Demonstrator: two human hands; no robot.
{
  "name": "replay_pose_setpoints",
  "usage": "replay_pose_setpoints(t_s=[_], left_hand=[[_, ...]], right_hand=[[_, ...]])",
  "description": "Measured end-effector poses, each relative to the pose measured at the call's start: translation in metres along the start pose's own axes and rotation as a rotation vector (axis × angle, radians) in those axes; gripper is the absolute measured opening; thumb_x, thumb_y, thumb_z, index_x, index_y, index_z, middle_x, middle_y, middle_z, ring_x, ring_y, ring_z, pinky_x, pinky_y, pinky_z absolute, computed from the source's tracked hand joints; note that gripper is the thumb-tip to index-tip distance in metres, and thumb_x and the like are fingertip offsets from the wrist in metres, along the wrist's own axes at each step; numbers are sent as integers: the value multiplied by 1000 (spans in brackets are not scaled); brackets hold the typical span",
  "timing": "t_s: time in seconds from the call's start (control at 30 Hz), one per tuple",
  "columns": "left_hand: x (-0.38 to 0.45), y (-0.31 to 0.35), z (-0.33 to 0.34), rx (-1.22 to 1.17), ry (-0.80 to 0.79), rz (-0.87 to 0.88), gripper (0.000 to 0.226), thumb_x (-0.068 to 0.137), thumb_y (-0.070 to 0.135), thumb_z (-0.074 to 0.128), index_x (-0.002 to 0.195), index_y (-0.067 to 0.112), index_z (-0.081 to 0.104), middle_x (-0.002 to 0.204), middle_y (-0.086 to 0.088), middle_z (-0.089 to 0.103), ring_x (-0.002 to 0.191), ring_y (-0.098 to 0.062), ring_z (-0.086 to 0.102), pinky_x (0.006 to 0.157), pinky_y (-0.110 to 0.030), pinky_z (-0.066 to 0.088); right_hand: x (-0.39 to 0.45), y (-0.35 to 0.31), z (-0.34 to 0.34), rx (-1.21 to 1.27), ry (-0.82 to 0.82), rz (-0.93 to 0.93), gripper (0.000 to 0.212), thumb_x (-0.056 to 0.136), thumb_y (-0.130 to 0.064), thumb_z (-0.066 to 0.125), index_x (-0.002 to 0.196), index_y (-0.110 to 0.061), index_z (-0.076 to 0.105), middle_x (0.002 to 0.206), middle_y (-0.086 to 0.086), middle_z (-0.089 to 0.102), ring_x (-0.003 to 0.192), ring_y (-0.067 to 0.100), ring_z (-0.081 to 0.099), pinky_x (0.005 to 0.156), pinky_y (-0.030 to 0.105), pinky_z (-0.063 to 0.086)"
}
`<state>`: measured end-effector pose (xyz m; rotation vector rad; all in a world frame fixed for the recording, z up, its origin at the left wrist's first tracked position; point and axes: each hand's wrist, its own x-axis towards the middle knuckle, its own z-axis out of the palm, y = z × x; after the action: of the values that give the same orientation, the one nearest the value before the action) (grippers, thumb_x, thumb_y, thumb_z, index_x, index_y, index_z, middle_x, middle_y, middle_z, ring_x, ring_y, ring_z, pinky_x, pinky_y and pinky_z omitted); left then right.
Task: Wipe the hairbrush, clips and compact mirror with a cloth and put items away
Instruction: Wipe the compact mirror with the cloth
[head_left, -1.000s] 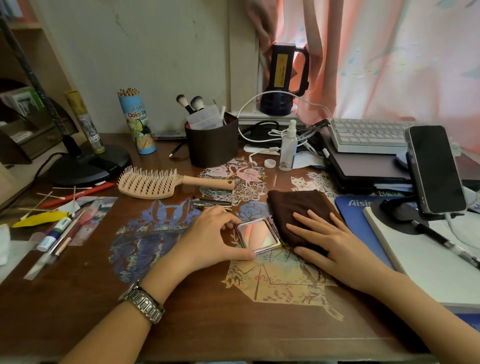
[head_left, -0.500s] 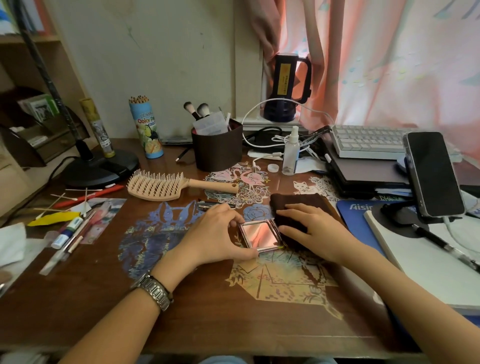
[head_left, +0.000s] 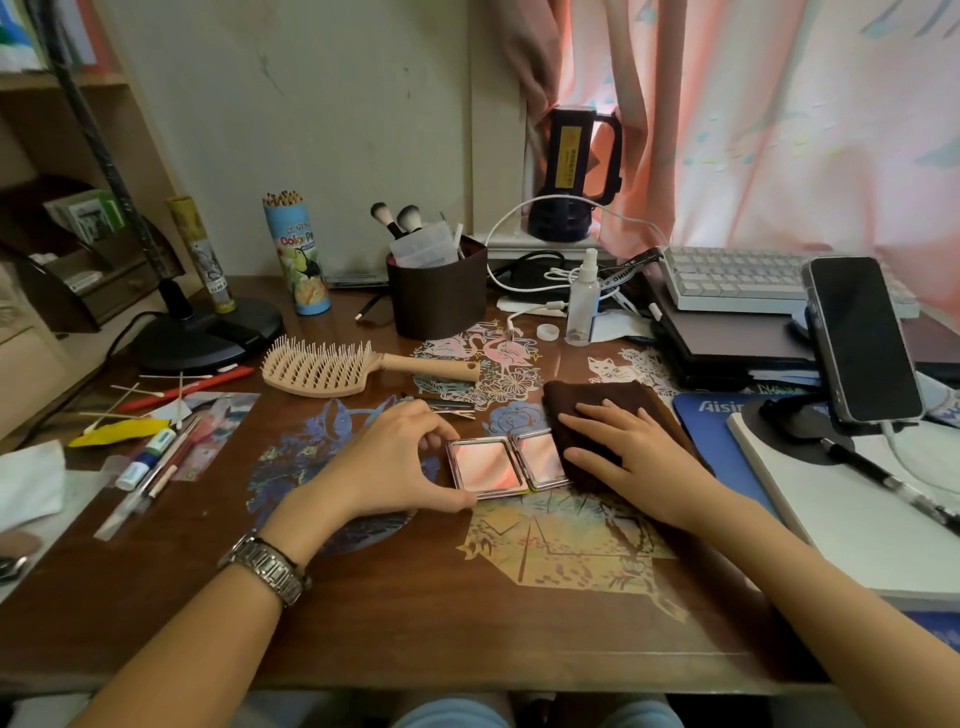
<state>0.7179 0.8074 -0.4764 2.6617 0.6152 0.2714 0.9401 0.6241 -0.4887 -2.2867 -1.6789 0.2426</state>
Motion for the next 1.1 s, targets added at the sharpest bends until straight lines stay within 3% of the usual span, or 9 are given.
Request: replay_pose_setpoints(t_s=[0.2, 0.3, 0.43, 0.77, 0.97, 1.1], left_hand=[[-16, -16, -10, -14, 6, -7, 73, 49, 74, 69, 108, 33, 60, 97, 21, 49, 91, 1, 51, 79, -22, 48], [-24, -24, -15, -17, -32, -28, 70, 51, 71, 71, 109, 35, 57, 100, 22, 48, 92, 2, 50, 80, -20, 46], [-31, -33, -22, -33, -55, -40, 66, 55, 66, 74, 111, 37, 55, 103, 24, 46, 95, 5, 50, 80, -15, 43], [-36, -43, -26, -82, -47, -53, 68, 57, 62, 74, 118, 41, 54, 110, 26, 50, 101, 5, 51, 88, -21, 47], [-34, -39, -28, -132, 40, -25, 70, 64, 51, 79, 124, 50, 45, 120, 35, 43, 110, 15, 43, 88, -6, 34], [-22, -19, -27, -289, 118, 5, 80, 62, 45, 82, 129, 46, 39, 114, 29, 55, 111, 9, 51, 88, -5, 37]], right_hand=[[0, -1, -1, 6, -2, -4, 65, 82, -66, 27, 141, -40, 32, 153, -11, 25, 144, 14, 11, 118, 47, 6], [3, -9, -6, 51, 0, -59, 74, 76, -75, 36, 141, -40, 33, 151, -16, 28, 143, 11, 13, 118, 48, 6], [14, -19, -3, -23, -64, -217, 87, 66, -82, 49, 140, -41, 33, 147, -22, 28, 142, 3, 8, 118, 44, -5], [31, -25, 3, 91, -57, -283, 70, 66, -75, 60, 125, -39, 49, 130, -24, 40, 132, -1, 24, 118, 35, -1], [29, -22, 9, 166, -24, -281, 70, 63, -76, 62, 122, -41, 49, 128, -26, 41, 131, -5, 26, 119, 40, 4], [29, -21, 11, 177, -7, -282, 69, 63, -75, 64, 122, -42, 49, 128, -28, 40, 132, -8, 24, 119, 38, 3]])
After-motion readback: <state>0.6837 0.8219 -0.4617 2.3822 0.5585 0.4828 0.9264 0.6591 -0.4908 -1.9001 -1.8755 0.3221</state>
